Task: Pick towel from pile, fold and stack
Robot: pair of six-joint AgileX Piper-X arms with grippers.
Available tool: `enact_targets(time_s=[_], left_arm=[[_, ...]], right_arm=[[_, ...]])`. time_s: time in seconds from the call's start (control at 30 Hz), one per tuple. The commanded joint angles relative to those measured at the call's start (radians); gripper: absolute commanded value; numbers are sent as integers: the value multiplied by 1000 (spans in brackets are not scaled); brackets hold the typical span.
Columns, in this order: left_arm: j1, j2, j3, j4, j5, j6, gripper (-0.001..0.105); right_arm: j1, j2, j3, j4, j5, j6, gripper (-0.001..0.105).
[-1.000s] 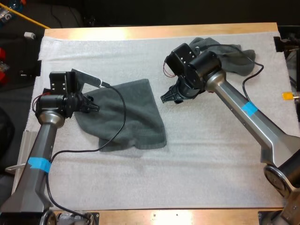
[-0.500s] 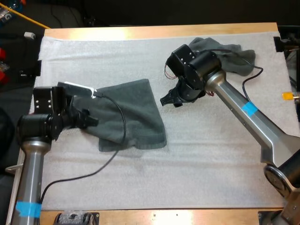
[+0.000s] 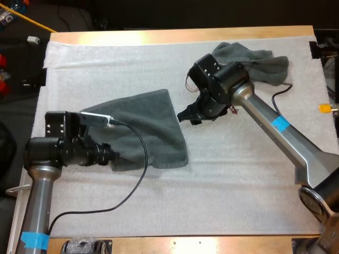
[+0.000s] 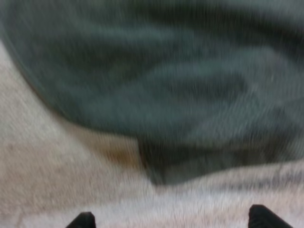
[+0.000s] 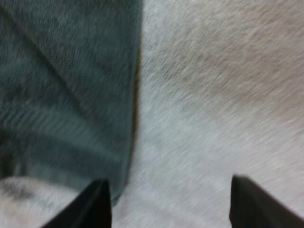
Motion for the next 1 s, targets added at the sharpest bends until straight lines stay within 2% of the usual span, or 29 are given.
enact_targets(time_s=[0.0,0.23,0.37,0.5,0.73,0.97], left_arm=[[-1,-6,19,-22,4,-9,61],[-1,-6,92,-60,26,-9,61],[-1,-6,110,-65,26,-9,61],[-1,-6,110,-63,26,-9,61],[-1,-6,110,-63,39,-9,61],[-1,-6,110,-57,70,-9,61]], right_arm=[[-1,-10,30,-34,-36,19,52],[9,-10,171,-161,-104,75,52],[59,-10,253,-228,-115,95,52],[104,-10,328,-310,-111,203,52],[114,-10,410,-404,-109,294,52],[114,-10,494,-569,-110,445,52]])
